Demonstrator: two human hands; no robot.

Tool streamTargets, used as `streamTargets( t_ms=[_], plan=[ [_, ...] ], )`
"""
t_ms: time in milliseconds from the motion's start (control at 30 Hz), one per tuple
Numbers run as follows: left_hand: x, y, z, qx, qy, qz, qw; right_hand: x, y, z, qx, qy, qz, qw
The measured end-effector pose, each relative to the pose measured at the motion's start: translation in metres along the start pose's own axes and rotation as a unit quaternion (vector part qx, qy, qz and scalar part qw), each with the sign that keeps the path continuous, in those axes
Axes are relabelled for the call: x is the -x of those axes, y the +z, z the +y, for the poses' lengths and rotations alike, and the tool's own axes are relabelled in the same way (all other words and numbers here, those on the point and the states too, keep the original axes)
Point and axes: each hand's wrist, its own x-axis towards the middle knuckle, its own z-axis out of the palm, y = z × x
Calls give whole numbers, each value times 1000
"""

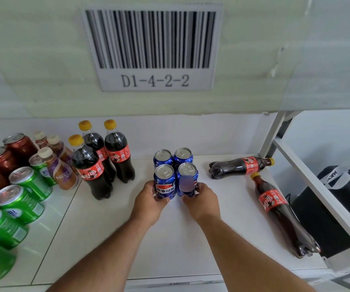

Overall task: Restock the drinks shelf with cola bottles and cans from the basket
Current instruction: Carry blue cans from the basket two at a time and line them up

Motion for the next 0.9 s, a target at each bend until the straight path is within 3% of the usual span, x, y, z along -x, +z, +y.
streamTargets(
  t_ms=[200,433,733,900],
  plan=[
    [19,-17,6,-63,-27,-5,998,19,-13,5,44,23,-13,999],
    [67,-59,12,-220,-21,-18,975,67,-21,5,159,-30,-58,985],
    [161,-112,22,-286,-30,21,958,135,-15,-26,247,-237,-125,931],
    [242,-134,26,-323,-61,91,940,181,-7,-34,301,-368,-200,857]
  ],
)
